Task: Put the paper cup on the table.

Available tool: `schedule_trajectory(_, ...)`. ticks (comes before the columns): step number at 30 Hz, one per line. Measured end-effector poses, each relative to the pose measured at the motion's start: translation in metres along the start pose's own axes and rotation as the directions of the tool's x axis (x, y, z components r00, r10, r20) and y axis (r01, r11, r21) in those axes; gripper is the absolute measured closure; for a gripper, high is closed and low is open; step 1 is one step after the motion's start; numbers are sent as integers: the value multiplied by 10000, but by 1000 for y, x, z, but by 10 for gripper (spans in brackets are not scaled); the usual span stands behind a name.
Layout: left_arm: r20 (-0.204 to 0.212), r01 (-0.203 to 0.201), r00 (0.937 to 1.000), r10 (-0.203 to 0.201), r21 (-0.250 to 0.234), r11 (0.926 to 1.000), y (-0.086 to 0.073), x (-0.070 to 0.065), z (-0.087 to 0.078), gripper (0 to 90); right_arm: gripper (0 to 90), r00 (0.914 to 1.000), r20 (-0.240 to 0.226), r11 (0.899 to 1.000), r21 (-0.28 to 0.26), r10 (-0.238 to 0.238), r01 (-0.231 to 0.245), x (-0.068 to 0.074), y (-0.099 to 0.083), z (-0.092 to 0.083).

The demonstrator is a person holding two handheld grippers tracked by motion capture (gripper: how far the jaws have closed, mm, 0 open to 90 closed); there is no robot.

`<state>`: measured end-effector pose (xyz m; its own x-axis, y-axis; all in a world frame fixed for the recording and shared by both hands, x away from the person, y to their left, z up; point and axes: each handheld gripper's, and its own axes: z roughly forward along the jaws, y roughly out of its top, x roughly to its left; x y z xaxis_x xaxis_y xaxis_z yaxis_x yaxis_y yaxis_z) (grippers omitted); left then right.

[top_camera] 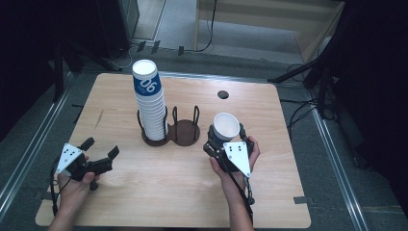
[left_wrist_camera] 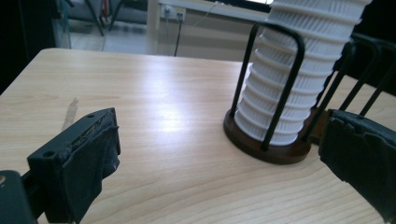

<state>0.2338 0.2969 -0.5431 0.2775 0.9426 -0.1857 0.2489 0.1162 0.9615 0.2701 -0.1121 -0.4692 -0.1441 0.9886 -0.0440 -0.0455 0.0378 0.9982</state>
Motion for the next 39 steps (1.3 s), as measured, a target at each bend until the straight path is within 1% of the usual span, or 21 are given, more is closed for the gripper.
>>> schedule_trajectory(2,-60,52,10000,-52,69,10000,-1,2,0,0,134,10000,75,10000,-21,14,-13,-4,-1,4)
schedule_trajectory(4,-98,82,9999,-81,81,9999,-2,3,-1,0,133,9998,174,10000,8,-87,87,-8,-2,8)
schedule_trajectory(5,-150,82,9999,-81,76,9999,-3,4,-2,0,133,9997,232,10000,7,-39,39,-11,-3,11)
schedule_trajectory(7,-355,106,9993,-101,147,9998,-3,6,-3,0,132,9996,284,10000,14,90,-91,-16,-4,16)
schedule_trajectory(10,-693,-71,9975,100,410,9991,-3,6,-5,0,132,9991,375,9998,51,189,-191,-23,-7,24)
schedule_trajectory(12,-676,-27,9977,65,563,9984,-4,7,-4,0,132,9988,395,9995,113,280,-285,-27,-11,30)
schedule_trajectory(14,-644,-7,9979,47,615,9981,-5,8,-4,0,132,9981,538,9992,221,312,-324,-31,-15,35)
schedule_trajectory(15,-672,-83,9977,127,648,9979,-5,8,-4,0,132,9974,608,9989,236,384,-399,-33,-16,38)
schedule_trajectory(17,-885,-331,9953,390,671,9972,-5,6,-5,0,132,9968,676,9987,239,437,-454,-37,-20,43)
schedule_trajectory(19,-933,-280,9951,339,637,9976,-5,6,-6,0,132,9958,871,9992,253,281,-304,-40,-23,48)
schedule_trajectory(22,-917,-98,9957,155,629,9980,-5,8,-7,0,132,9942,965,9980,467,-469,425,-42,-28,55)
schedule_trajectory(23,-926,-56,9956,114,626,9980,-5,8,-7,0,132,9933,994,9971,533,-597,546,-43,-30,57)
schedule_trajectory(27,-930,-106,9955,165,632,9979,-5,8,-7,0,131,9938,948,9964,667,-579,517,-49,-37,68)
schedule_trajectory(28,-918,-107,9956,164,624,9980,-5,8,-8,0,131,9928,1049,9967,625,-582,519,-50,-39,72)
schedule_trajectory(29,-915,-92,9957,148,612,9981,-5,8,-8,0,131,9918,1073,9961,623,-693,628,-52,-41,74)
schedule_trajectory(31,-916,-51,9957,104,579,9983,-5,8,-8,0,132,9932,919,9945,831,-717,641,-55,-44,80)
schedule_trajectory(33,-934,-55,9956,108,567,9984,-5,8,-8,0,132,9927,714,9905,1047,-970,892,-57,-48,85)
schedule_trajectory(34,-931,-104,9955,161,605,9981,-5,8,-8,0,132,9913,603,9876,1116,-1172,1100,-58,-50,87)
schedule_trajectory(35,-930,-113,9955,170,612,9981,-5,8,-8,0,132,9905,539,9853,1225,-1268,1195,-59,-52,90)
schedule_trajectory(36,-930,-104,9955,160,604,9981,-5,8,-8,0,133,9902,512,9837,1324,-1297,1220,-60,-54,92)
schedule_trajectory(39,-1003,-81,9949,142,612,9981,-5,8,-7,0,134,9916,643,9835,1497,-1120,1013,-63,-61,99)
